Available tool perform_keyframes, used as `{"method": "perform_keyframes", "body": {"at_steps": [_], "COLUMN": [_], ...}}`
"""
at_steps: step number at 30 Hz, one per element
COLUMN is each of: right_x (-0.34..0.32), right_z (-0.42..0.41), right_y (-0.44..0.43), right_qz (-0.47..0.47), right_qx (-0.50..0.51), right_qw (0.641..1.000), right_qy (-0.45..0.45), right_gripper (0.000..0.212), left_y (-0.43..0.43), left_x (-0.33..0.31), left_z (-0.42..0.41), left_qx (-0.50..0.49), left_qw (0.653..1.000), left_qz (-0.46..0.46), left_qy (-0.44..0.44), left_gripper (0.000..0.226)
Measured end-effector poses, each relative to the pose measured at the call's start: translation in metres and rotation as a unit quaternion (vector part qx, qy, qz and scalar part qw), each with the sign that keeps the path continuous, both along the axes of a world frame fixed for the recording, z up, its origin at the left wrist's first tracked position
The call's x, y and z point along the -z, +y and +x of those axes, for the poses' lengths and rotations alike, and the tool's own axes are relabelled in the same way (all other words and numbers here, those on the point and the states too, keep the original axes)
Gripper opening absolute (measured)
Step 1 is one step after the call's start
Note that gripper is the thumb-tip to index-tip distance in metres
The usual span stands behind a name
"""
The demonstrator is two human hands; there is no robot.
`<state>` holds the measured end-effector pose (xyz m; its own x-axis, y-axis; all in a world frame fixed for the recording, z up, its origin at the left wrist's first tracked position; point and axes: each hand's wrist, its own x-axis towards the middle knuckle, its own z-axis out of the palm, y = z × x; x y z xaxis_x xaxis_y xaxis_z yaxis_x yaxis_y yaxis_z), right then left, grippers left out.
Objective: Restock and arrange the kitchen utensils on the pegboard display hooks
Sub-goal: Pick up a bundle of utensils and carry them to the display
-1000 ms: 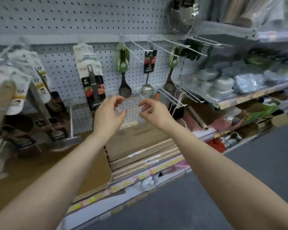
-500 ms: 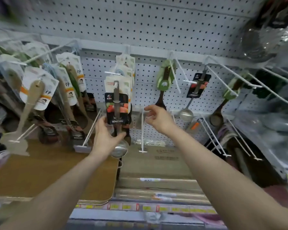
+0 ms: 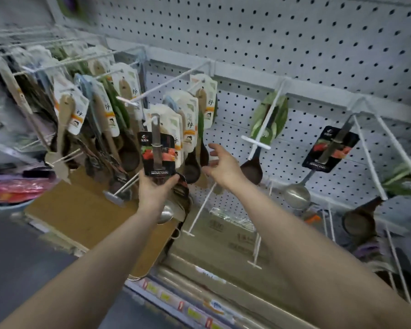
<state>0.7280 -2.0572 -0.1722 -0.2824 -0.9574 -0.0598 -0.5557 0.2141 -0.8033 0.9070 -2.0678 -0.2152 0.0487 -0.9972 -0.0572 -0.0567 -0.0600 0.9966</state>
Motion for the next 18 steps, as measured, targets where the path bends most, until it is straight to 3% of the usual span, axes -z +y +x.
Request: {"method": "perform_keyframes", "body": {"at_steps": [7,10,13,18], "right_x": [0.022,0.026,0.020,0.017], "right_z": [-0.003,0.000,0.002,0.007], "right_y": [-0.051,-0.068,-0.073,-0.070], "right_qz": [0.065,0.079,0.057,0.025], "right_qx": [-0.004,-0.001,-0.046,-0.109], "right_qw": [0.998,0.997,0.997,0.991], "right_qy": [-0.015,-0.008,-0.001,-0.068], "right_gripper": [0.073,0.064,0.049,0.050], "left_y": [0.004,0.002,-0.003,-0.005], "left_x": [0.015,0.018,0.019,0.023], "left_z": [-0.009,-0.013,-0.014,-0.012], "left_qx": [-0.018,-0.043,-0.050,-0.034], "left_qw": [1.000,0.999,0.998,0.999], "left_qz": [0.001,-0.017,-0.029,-0.020], "left_qy": [-0.007,0.004,-0.003,0.014], "left_gripper": [0.056,0.054,0.051,0.036]}}
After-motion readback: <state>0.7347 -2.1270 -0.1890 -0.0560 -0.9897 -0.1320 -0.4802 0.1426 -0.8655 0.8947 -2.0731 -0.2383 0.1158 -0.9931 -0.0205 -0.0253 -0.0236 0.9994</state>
